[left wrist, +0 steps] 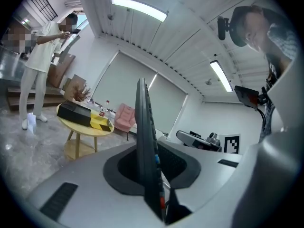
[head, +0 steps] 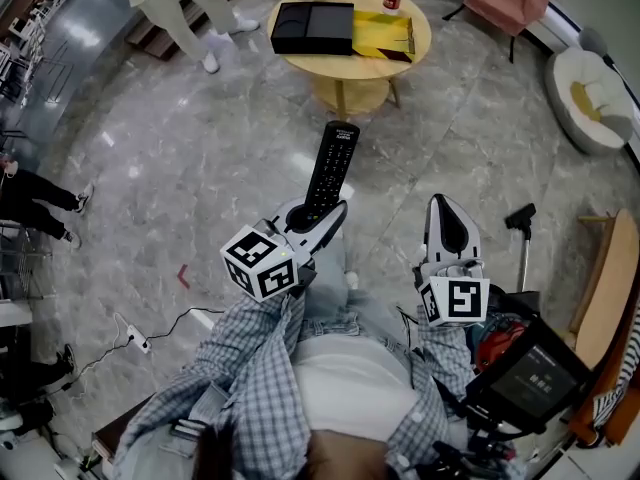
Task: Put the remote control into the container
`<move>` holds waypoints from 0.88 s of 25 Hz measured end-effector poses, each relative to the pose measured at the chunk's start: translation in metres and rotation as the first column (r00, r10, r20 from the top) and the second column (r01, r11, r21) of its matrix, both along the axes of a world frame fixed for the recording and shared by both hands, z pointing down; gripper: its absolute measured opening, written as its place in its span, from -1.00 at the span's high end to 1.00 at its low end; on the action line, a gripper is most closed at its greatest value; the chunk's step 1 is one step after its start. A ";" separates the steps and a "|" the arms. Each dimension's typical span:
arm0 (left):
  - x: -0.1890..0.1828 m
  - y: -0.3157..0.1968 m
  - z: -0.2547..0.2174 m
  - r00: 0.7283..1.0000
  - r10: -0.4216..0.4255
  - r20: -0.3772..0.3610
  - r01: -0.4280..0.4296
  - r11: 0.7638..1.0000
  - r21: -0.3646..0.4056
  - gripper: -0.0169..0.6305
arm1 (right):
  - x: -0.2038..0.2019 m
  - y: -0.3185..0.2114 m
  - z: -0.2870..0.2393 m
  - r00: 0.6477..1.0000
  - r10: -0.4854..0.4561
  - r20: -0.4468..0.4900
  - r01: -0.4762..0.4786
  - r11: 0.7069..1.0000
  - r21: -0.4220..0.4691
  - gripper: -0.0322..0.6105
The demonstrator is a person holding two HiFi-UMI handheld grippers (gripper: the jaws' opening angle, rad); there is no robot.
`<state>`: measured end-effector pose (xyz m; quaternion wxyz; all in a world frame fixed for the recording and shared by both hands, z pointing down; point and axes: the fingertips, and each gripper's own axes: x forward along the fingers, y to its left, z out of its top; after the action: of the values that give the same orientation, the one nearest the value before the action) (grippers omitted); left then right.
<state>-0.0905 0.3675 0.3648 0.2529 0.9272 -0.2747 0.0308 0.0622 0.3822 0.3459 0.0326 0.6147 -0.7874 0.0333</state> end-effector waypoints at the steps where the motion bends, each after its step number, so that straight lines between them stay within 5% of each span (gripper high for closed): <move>1: 0.001 -0.004 0.000 1.000 0.006 0.003 -0.006 1.000 0.004 0.70 | -0.001 -0.004 -0.001 1.000 -0.002 -0.004 0.002 1.000 0.003 0.88; 8: 0.004 -0.035 -0.005 0.999 0.047 0.008 -0.048 0.999 0.020 0.70 | -0.005 -0.029 -0.004 1.000 0.018 -0.021 -0.018 1.000 -0.008 0.88; 22: 0.017 -0.174 0.013 0.997 0.081 -0.012 -0.081 0.997 -0.010 0.70 | -0.001 -0.164 0.003 0.998 0.018 -0.061 -0.019 1.000 -0.017 0.88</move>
<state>-0.0738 0.1938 0.3778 0.2579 0.9364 -0.2353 0.0372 0.0617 0.2181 0.3488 0.0618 0.6222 -0.7801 0.0219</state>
